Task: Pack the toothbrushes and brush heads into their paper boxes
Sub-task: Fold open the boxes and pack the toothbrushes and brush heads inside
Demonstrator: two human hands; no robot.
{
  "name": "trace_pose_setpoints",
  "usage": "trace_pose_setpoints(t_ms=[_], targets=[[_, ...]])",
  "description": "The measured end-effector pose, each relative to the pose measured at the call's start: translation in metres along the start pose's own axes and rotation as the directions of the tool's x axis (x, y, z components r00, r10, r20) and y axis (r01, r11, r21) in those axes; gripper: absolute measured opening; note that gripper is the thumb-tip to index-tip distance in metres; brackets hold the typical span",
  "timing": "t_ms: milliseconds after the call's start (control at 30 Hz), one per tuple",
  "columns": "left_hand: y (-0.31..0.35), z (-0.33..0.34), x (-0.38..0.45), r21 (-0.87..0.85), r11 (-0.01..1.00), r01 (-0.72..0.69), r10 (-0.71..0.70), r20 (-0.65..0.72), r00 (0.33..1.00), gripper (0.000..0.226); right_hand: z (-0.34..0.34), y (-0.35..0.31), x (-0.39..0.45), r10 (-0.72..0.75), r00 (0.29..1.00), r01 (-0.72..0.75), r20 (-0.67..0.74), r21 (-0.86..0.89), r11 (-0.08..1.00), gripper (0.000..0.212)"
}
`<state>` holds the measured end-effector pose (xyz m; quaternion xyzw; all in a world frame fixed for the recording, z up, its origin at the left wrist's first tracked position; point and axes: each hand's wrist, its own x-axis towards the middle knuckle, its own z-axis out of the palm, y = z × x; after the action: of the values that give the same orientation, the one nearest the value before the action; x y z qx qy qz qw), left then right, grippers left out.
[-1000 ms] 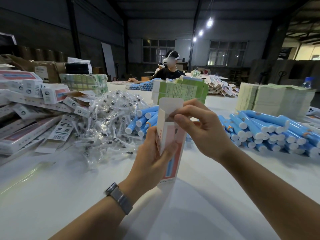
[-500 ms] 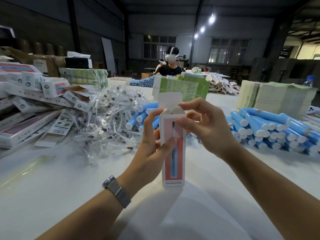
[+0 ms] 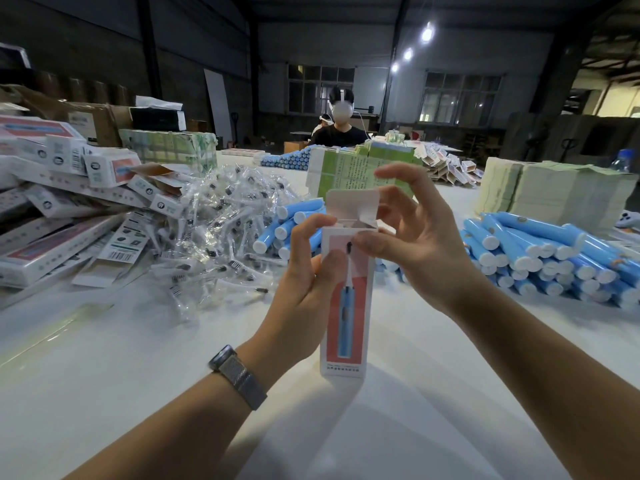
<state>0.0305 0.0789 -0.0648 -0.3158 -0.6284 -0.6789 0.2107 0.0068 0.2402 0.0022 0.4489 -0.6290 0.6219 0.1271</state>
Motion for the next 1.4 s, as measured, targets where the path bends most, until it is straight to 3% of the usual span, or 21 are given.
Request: trace_pose_setpoints(t_ms=[67, 200, 333, 567, 667, 833, 1033, 1200, 1400], targets=[[-0.001, 0.001, -0.001, -0.002, 0.999, -0.034, 0.034, 0.007, 0.999, 0.026, 0.0, -0.002, 0.0, -0.001, 1.0, 0.001, 0.0, -0.038, 0.999, 0.057], [-0.003, 0.003, 0.001, -0.016, 0.999, -0.031, 0.031, -0.007, 0.999, 0.034, -0.002, -0.004, 0.0, 0.023, 1.0, -0.02, 0.013, -0.156, 0.988, 0.02], [-0.005, 0.002, 0.002, 0.03, 0.999, -0.03, 0.03, 0.013, 0.999, 0.036, 0.001, -0.008, 0.001, 0.032, 0.999, -0.03, 0.011, -0.154, 0.988, 0.005], [-0.004, 0.003, -0.001, 0.042, 0.999, -0.032, 0.032, 0.008, 0.999, 0.033, 0.002, -0.008, 0.003, 0.011, 1.0, -0.003, 0.027, -0.293, 0.956, 0.016], [-0.003, 0.004, -0.001, 0.033, 0.999, -0.027, 0.027, -0.009, 1.0, 0.032, 0.003, -0.01, 0.003, -0.052, 0.998, 0.062, 0.038, -0.361, 0.93, 0.016], [-0.002, 0.004, -0.001, 0.066, 0.997, -0.025, 0.027, -0.017, 1.0, 0.031, 0.003, -0.014, 0.005, 0.029, 0.999, -0.022, 0.014, -0.377, 0.926, 0.013], [0.0, 0.004, -0.002, 0.109, 0.994, -0.03, 0.031, -0.01, 0.999, 0.037, 0.003, -0.019, 0.006, -0.046, 0.998, 0.064, 0.049, -0.494, 0.867, 0.009], [0.003, 0.004, -0.002, 0.164, 0.986, -0.036, 0.033, 0.02, 0.999, 0.046, 0.004, -0.024, 0.007, -0.036, 0.998, 0.011, -0.051, -0.419, 0.908, 0.007], [0.004, 0.003, -0.004, 0.233, 0.969, -0.079, 0.065, 0.068, 0.996, 0.05, -0.001, -0.032, 0.011, 0.004, 1.0, -0.003, 0.001, -0.418, 0.908, 0.008]])
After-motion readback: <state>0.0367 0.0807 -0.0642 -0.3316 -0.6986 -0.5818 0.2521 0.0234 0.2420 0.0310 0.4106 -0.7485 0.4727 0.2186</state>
